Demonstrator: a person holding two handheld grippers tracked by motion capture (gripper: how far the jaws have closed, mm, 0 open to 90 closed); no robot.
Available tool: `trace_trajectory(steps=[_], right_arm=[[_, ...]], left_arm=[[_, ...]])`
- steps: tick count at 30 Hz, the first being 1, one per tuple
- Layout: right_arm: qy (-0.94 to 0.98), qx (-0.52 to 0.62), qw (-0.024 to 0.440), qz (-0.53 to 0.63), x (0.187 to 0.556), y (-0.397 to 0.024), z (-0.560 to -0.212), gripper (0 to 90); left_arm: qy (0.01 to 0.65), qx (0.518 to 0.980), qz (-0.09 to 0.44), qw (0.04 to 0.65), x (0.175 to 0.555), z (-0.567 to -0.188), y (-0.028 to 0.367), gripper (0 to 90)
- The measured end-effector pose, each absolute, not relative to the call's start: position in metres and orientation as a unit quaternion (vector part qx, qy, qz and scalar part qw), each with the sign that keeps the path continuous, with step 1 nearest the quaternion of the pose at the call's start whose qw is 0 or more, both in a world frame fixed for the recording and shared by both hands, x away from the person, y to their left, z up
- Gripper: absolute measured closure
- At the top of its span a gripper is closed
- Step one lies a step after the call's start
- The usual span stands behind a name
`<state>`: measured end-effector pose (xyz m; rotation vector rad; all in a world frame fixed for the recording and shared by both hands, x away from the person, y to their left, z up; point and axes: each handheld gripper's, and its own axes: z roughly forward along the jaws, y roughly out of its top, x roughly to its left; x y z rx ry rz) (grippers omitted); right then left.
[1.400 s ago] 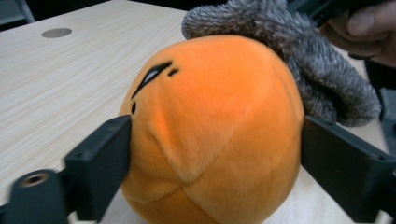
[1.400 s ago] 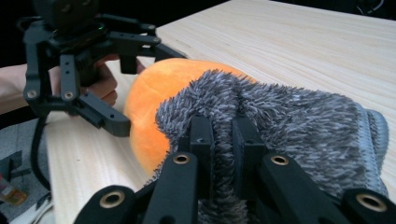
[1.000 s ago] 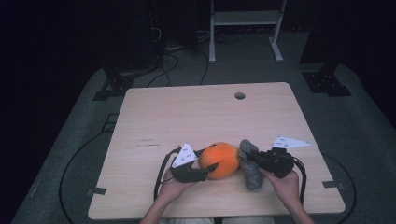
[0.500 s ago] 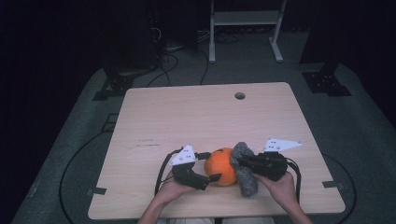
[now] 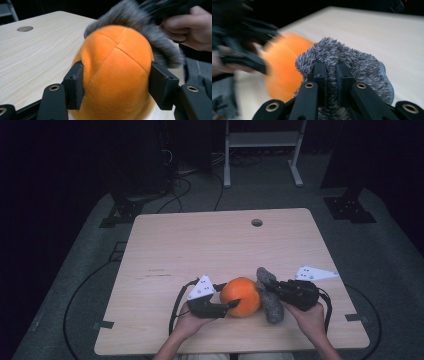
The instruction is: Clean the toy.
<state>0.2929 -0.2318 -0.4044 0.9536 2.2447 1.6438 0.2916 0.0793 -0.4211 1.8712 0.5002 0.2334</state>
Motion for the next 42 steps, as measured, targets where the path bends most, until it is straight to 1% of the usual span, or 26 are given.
trace_trajectory(steps=[2, 3, 6, 8, 9, 11, 13, 14, 15, 16, 17, 18, 20, 21, 24, 27, 30, 32, 33, 35, 36, 37, 38, 39, 40, 42], right_arm=[[0.757, 0.307, 0.1, 0.568, 0.288, -0.227, -0.397, 80.6], [0.76, 0.278, 0.096, 0.58, 0.28, -0.213, -0.387, 80.6], [0.775, 0.266, 0.104, 0.564, 0.277, -0.202, -0.388, 80.6], [0.782, 0.272, 0.101, 0.552, 0.281, -0.199, -0.397, 80.6], [0.775, 0.291, 0.078, 0.556, 0.288, -0.206, -0.406, 80.7], [0.771, 0.3, 0.084, 0.556, 0.29, -0.212, -0.409, 80.7], [0.768, 0.3, 0.066, 0.563, 0.292, -0.216, -0.409, 80.6], [0.768, 0.3, 0.066, 0.563, 0.292, -0.216, -0.409, 80.6], [0.771, 0.287, 0.07, 0.564, 0.29, -0.213, -0.41, 80.2], [0.772, 0.287, 0.079, 0.561, 0.29, -0.212, -0.41, 80.2], [0.771, 0.294, 0.09, 0.557, 0.29, -0.213, -0.41, 80.3], [0.771, 0.294, 0.09, 0.557, 0.29, -0.213, -0.41, 80.3], [0.765, 0.314, 0.087, 0.555, 0.296, -0.221, -0.414, 80.5], [0.772, 0.342, 0.098, 0.526, 0.301, -0.227, -0.42, 80.5], [0.763, 0.353, 0.091, 0.534, 0.301, -0.235, -0.422, 80.5], [0.749, 0.297, 0.097, 0.584, 0.287, -0.224, -0.398, 80.5], [0.766, 0.268, 0.101, 0.576, 0.28, -0.208, -0.393, 80.4], [0.78, 0.269, 0.102, 0.556, 0.282, -0.202, -0.399, 80.5], [0.773, 0.281, 0.093, 0.561, 0.285, -0.204, -0.403, 80.5], [0.766, 0.303, 0.075, 0.562, 0.293, -0.21, -0.412, 80.5], [0.766, 0.303, 0.075, 0.562, 0.293, -0.21, -0.412, 80.5], [0.77, 0.317, 0.095, 0.545, 0.295, -0.214, -0.415, 80.2], [0.77, 0.317, 0.095, 0.545, 0.295, -0.214, -0.415, 80.2], [0.77, 0.325, 0.096, 0.541, 0.296, -0.218, -0.416, 80.3], [0.77, 0.325, 0.096, 0.541, 0.296, -0.218, -0.416, 80.3], [0.761, 0.311, 0.107, 0.559, 0.289, -0.219, -0.41, 80.5]], left_arm=[[0.214, 0.797, 0.1, 0.556, 0.291, -0.418, 0.078, 37.4], [0.214, 0.806, 0.111, 0.541, 0.289, -0.417, 0.076, 37.4], [0.212, 0.803, 0.111, 0.546, 0.287, -0.419, 0.076, 37.0], [0.197, 0.807, 0.107, 0.546, 0.286, -0.422, 0.076, 31.5], [0.181, 0.805, 0.081, 0.56, 0.288, -0.425, 0.079, 27.9], [0.166, 0.801, 0.089, 0.569, 0.289, -0.427, 0.082, 19.4], [0.171, 0.803, 0.106, 0.561, 0.292, -0.431, 0.079, 11.5], [0.171, 0.803, 0.106, 0.561, 0.292, -0.431, 0.079, 11.1], [0.177, 0.806, 0.097, 0.556, 0.296, -0.438, 0.073, 12.2], [0.18, 0.803, 0.114, 0.556, 0.295, -0.439, 0.072, 16.7], [0.18, 0.803, 0.114, 0.556, 0.295, -0.439, 0.072, 25.5], [0.182, 0.8, 0.123, 0.558, 0.293, -0.438, 0.071, 25.5], [0.194, 0.8, 0.135, 0.551, 0.291, -0.434, 0.071, 34.7], [0.2, 0.797, 0.132, 0.554, 0.292, -0.431, 0.073, 36.7], [0.201, 0.797, 0.134, 0.553, 0.291, -0.426, 0.076, 37.9], [0.199, 0.805, 0.136, 0.542, 0.287, -0.419, 0.079, 38.6], [0.185, 0.809, 0.141, 0.54, 0.285, -0.42, 0.077, 39.2], [0.18, 0.813, 0.136, 0.537, 0.284, -0.422, 0.077, 39.4], [0.178, 0.812, 0.125, 0.541, 0.285, -0.424, 0.077, 38.0], [0.169, 0.809, 0.125, 0.55, 0.285, -0.428, 0.078, 29.4], [0.169, 0.809, 0.125, 0.55, 0.285, -0.428, 0.078, 26.2], [0.145, 0.813, 0.148, 0.544, 0.284, -0.431, 0.077, 25.7], [0.145, 0.813, 0.148, 0.544, 0.284, -0.431, 0.077, 28.4], [0.15, 0.813, 0.163, 0.538, 0.282, -0.431, 0.074, 31.9], [0.15, 0.813, 0.163, 0.538, 0.282, -0.431, 0.074, 33.5], [0.178, 0.806, 0.163, 0.541, 0.284, -0.43, 0.072, 34.9]])
